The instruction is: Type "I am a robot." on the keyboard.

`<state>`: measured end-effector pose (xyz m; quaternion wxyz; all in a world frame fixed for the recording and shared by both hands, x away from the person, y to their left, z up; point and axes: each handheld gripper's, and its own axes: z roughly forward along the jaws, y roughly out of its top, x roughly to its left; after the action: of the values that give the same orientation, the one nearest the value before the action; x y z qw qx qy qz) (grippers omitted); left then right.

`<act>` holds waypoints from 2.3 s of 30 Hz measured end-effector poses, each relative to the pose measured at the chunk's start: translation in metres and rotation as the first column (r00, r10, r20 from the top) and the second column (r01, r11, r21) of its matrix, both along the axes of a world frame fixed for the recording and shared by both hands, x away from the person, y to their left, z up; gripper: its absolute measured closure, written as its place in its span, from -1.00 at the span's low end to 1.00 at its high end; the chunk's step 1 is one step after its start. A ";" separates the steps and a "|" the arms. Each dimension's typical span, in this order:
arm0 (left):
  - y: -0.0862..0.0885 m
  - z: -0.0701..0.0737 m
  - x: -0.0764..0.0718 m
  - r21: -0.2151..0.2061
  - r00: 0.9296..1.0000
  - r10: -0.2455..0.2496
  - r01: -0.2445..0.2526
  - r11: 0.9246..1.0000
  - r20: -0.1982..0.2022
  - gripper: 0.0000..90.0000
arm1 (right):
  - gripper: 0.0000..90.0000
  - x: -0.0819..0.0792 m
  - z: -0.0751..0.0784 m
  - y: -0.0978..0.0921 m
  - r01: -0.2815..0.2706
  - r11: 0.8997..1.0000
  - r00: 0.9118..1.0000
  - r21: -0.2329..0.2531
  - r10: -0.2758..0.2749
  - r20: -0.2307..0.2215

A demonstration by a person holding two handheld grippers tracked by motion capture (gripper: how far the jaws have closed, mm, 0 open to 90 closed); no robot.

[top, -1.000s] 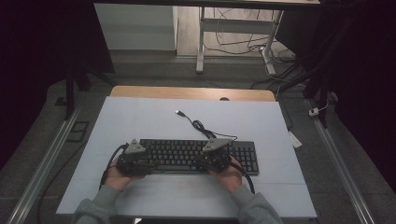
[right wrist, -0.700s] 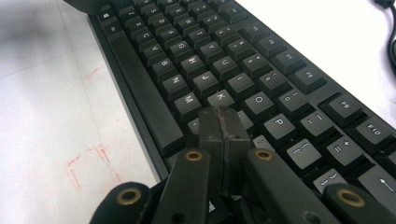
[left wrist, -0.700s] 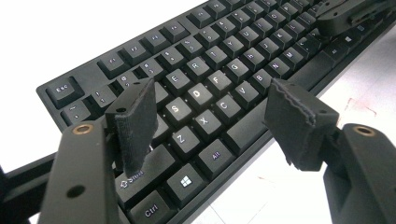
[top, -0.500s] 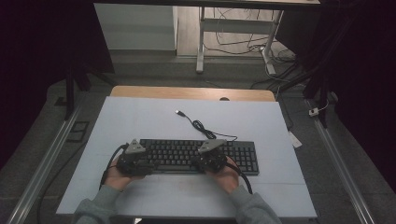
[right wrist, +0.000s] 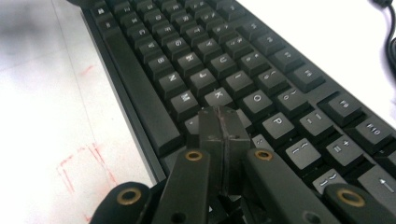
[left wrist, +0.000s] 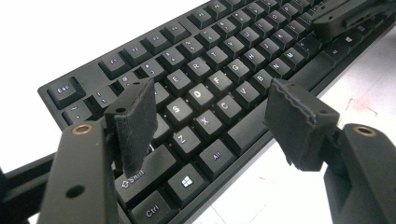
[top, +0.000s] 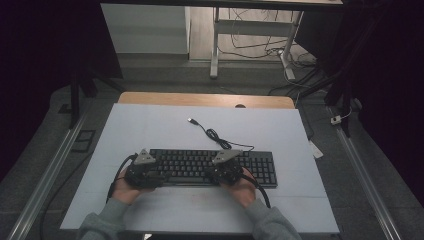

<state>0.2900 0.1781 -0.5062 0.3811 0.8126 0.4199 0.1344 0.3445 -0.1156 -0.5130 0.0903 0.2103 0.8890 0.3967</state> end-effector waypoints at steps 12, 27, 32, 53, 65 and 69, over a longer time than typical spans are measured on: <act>0.001 0.001 0.000 -0.002 1.000 0.004 -0.004 1.000 0.003 -0.25 | 0.54 -0.003 0.010 -0.013 0.029 0.999 0.999 0.040 -0.031 0.042; 0.001 0.000 0.000 0.002 1.000 0.003 -0.003 1.000 0.003 -0.26 | 0.22 -0.006 0.015 -0.045 0.082 0.994 0.994 0.066 -0.086 0.062; 0.001 0.000 -0.001 0.004 1.000 0.003 -0.003 1.000 0.005 -0.26 | 0.17 -0.007 0.015 -0.055 0.101 0.993 0.992 0.059 -0.105 0.069; 0.005 0.000 -0.007 -0.003 1.000 0.004 -0.004 1.000 0.007 -0.26 | 0.09 -0.027 0.015 -0.125 0.221 0.974 0.971 0.059 -0.225 0.084; 0.016 -0.002 -0.020 -0.013 1.000 0.018 -0.018 1.000 0.011 -0.26 | 0.07 -0.039 0.014 -0.165 0.275 0.959 0.956 0.070 -0.281 0.088; 0.019 -0.002 -0.022 -0.015 1.000 0.020 -0.020 1.000 0.013 -0.26 | 0.06 -0.041 0.014 -0.170 0.280 0.958 0.954 0.066 -0.285 0.091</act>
<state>0.2681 0.1968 -0.5086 0.3888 0.8045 0.4266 0.1405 0.3034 -0.2852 -0.4994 0.1845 0.3175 0.8336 0.4127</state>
